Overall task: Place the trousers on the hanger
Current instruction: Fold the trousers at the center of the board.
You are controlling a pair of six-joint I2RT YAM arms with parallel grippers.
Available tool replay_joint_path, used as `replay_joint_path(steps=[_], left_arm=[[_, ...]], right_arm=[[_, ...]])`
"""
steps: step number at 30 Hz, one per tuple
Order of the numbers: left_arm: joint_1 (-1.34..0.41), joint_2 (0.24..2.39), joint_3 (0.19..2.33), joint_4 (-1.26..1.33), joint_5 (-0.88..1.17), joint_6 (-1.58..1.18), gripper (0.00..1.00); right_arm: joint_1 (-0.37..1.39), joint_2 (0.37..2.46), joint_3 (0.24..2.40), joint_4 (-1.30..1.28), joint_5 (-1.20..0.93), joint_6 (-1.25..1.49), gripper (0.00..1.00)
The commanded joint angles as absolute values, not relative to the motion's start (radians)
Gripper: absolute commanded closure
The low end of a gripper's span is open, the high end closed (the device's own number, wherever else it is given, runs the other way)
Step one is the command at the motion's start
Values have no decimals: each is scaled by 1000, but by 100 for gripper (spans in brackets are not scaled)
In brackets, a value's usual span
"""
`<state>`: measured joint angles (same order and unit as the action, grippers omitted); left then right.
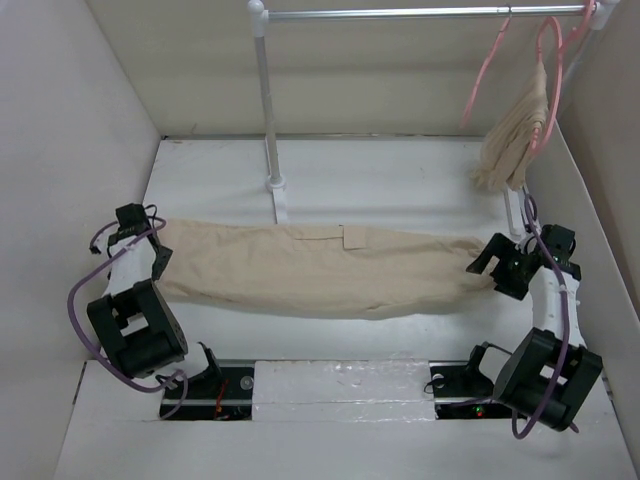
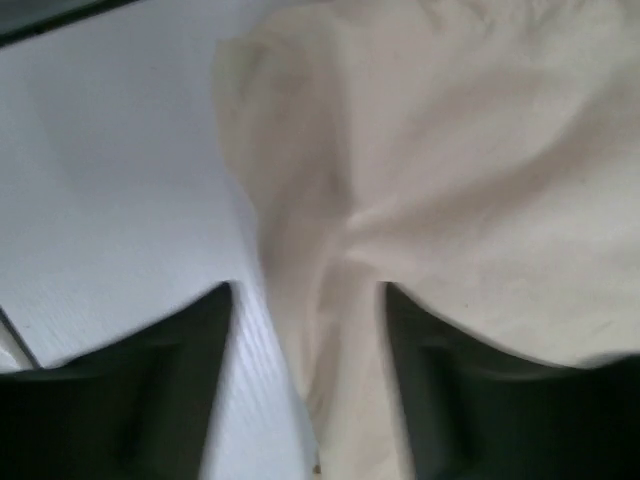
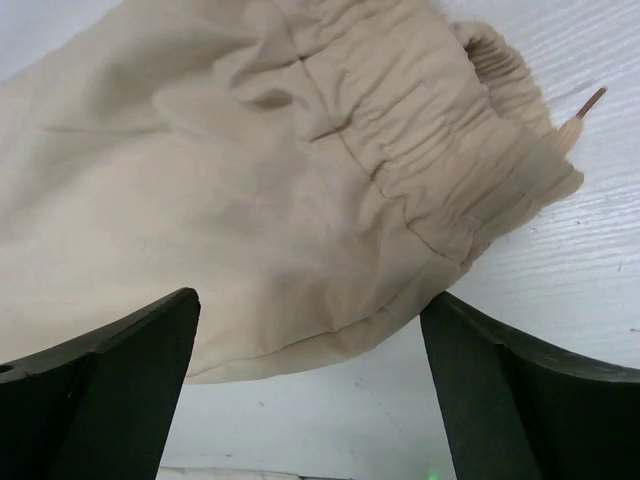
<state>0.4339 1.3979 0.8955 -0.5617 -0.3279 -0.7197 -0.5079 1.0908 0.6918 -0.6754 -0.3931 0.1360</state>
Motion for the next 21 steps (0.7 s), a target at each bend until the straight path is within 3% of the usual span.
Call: replay_joint_path(steps=[1,4,8,15,18,21], left_arm=[[391,1364,945,-587,-327,-739,32],[246,1361,1106,-611,-359,-747,25],[63,1353,1267,-537,-325,-710,25],[-167,1362,1095,-279,-16,-638,28],[-262,1425,1063,-258,27,-617,28],[-350,1462,1058,-229,40,-578,29]], right_arm=[[-495,1098,765,-672,-396,95,2],[-495,1094,793,-695,-348,103,0],[-506,1068,741,-698,-238,152,0],[-592,1038,617,-638,-164,207,0],[-592,1042,603,-601,-163,239,0],[-592,1046,526,-393,-328,287,0]])
